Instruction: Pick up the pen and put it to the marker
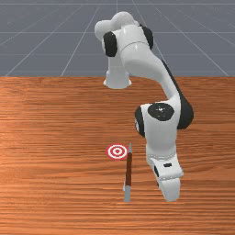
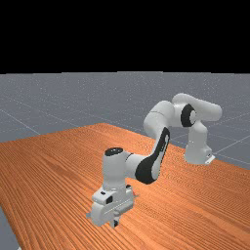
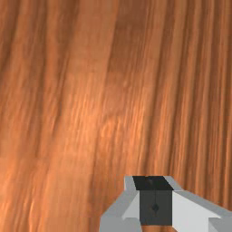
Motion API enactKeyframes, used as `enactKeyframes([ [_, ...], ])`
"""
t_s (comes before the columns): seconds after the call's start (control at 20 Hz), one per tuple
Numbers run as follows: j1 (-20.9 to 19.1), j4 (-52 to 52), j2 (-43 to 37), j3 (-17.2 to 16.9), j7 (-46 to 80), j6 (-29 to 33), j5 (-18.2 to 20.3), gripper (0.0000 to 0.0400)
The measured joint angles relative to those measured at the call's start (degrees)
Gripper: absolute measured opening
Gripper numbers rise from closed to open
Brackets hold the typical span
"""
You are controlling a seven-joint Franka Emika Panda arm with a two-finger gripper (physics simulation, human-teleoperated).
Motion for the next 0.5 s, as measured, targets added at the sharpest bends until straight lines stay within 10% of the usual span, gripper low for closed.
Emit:
enactKeyframes([
  [0.25,0.23,9.56,5.36,0.19,0.97,-4.05,0.7,0.0],
  [0.5,-0.4,-6.77,-3.47,-0.14,1.74,2.1,0.56,0.0],
])
